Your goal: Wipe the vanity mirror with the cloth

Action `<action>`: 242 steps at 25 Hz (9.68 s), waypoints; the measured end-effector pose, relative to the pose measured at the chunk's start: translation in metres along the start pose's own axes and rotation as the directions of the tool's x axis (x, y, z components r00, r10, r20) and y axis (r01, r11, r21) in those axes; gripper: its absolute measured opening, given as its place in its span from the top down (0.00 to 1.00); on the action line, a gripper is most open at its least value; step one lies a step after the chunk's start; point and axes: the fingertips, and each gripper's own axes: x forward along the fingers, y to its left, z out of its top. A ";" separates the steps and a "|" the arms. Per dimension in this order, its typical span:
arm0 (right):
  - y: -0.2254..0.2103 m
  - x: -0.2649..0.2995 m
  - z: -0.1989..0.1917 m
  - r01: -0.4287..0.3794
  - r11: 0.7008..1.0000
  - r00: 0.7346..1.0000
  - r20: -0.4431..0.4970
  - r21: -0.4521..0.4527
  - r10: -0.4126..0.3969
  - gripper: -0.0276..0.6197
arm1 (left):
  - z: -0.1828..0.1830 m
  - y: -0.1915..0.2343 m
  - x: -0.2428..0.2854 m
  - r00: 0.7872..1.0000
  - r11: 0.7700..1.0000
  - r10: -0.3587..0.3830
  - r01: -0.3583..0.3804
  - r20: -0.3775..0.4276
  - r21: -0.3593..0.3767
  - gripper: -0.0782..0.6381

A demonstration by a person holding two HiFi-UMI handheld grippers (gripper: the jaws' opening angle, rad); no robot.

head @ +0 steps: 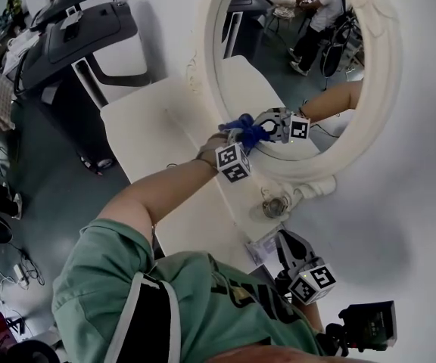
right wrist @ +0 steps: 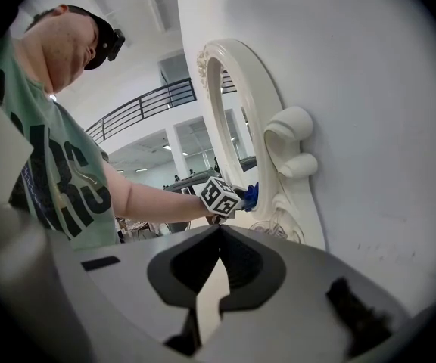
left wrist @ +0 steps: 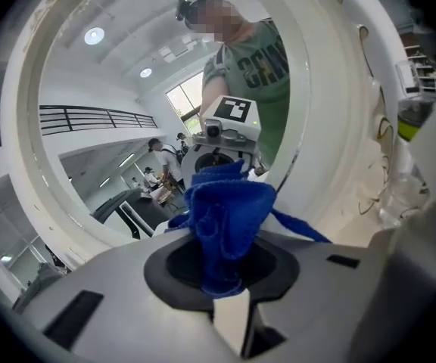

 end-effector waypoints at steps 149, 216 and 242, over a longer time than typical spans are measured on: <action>-0.020 -0.016 -0.003 -0.016 1.000 0.993 0.114 0.019 0.014 0.94 | 0.314 0.332 -0.222 0.770 0.750 0.499 -0.614 0.398 0.247 0.78; -0.018 -0.019 -0.005 -0.049 0.998 0.989 0.143 0.050 0.041 0.94 | 0.331 0.300 -0.221 0.768 0.638 0.521 -0.640 0.372 0.428 0.78; -0.005 -0.014 -0.029 -0.023 0.994 1.000 0.019 0.106 0.021 0.94 | 0.005 -0.015 0.002 0.989 0.844 0.147 -0.116 -0.018 0.523 0.78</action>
